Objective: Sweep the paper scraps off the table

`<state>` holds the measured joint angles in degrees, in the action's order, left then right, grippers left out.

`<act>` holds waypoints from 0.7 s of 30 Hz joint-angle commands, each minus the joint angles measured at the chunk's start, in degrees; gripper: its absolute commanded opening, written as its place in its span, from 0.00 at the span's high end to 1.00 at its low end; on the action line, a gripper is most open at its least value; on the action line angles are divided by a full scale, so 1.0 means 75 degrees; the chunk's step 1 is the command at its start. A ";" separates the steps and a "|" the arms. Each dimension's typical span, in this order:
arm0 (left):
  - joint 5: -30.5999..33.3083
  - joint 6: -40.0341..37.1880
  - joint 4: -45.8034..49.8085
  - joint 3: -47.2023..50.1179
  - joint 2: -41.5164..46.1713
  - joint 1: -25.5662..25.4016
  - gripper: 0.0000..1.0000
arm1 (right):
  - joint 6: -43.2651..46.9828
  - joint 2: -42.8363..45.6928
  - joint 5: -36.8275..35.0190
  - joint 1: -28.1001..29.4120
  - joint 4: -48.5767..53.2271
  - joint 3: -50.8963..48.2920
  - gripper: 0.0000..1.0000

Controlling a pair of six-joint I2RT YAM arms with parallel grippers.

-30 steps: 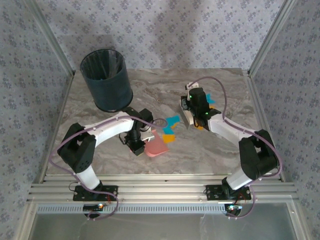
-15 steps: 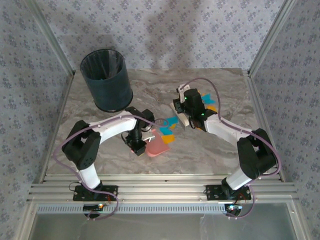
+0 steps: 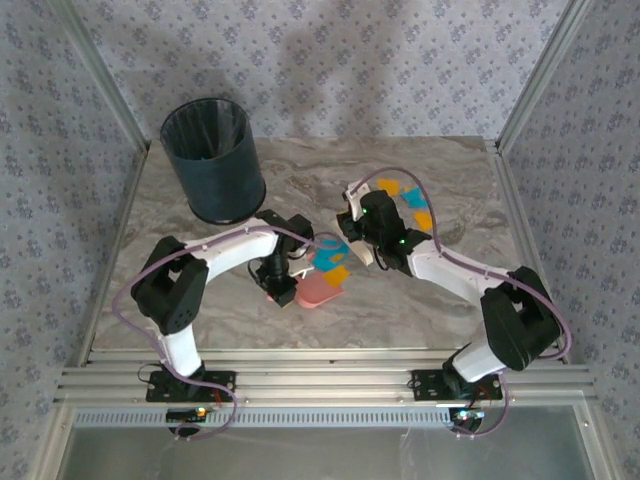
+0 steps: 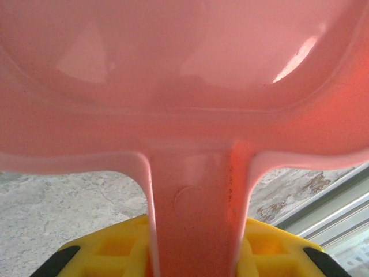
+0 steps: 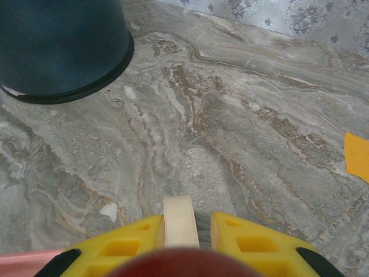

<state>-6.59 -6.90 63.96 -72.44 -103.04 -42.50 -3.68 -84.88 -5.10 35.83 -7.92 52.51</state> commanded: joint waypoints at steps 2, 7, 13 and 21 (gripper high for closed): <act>0.0246 0.0169 0.0108 -0.0218 -0.0217 0.0045 1.00 | -0.0382 0.0267 0.0124 0.0237 0.0459 -0.0236 1.00; 0.0331 0.0135 0.0074 -0.0321 -0.0306 0.0071 1.00 | -0.0614 0.0486 0.0170 0.0388 0.0588 -0.0298 1.00; 0.0483 0.0098 0.0072 -0.0430 -0.0369 0.0106 1.00 | -0.0767 0.0900 -0.0001 0.0558 0.0843 -0.0402 1.00; 0.0668 -0.0099 0.0166 -0.0500 -0.0393 0.0130 1.00 | -0.0802 0.1327 0.0040 0.0669 0.1166 -0.0500 1.00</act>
<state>-3.53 -7.01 63.07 -75.00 -104.71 -42.00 -8.49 -76.82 -5.10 40.29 -1.28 49.28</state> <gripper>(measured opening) 0.271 0.261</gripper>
